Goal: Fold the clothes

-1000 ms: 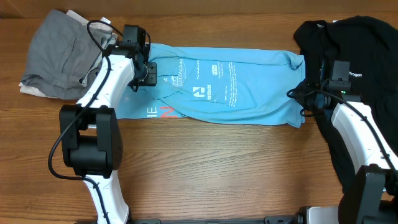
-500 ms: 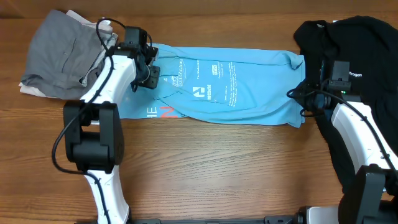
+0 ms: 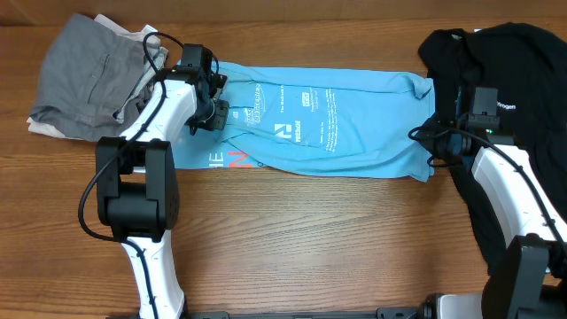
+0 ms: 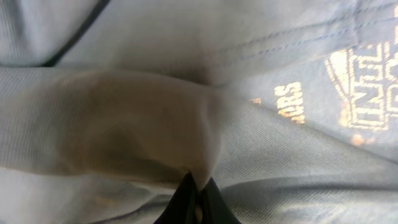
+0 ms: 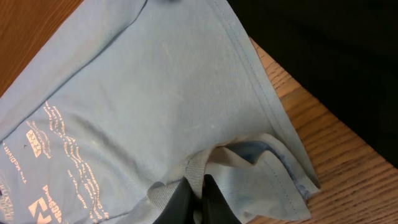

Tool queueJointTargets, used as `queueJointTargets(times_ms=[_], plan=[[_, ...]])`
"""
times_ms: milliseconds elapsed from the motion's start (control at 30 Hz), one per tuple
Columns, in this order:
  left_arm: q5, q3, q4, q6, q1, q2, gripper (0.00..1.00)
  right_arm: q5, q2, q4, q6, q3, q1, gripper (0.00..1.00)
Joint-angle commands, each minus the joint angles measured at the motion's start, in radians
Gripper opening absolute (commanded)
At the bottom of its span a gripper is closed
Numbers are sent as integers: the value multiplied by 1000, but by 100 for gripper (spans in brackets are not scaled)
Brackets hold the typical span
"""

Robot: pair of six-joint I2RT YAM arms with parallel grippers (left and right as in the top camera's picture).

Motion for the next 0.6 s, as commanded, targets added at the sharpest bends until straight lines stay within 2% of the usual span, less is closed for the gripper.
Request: queueJointTargets(times_ms=[0, 167, 300, 433, 567], plan=[[-115, 57, -59, -71, 2, -13, 4, 9, -8, 4, -8, 15, 3, 4], [-175, 221, -224, -153, 2, -59, 4, 9, -10, -48, -24, 59, 3, 4], [-174, 398, -401, -221, 2, -107, 4, 9, -15, -178, -51, 148, 3, 4], [-171, 505, -547, -232, 2, -147, 4, 9, -59, -288, -70, 224, 3, 4], [-162, 534, -675, -232, 0, -187, 4, 8, -137, -424, -71, 297, 3, 4]])
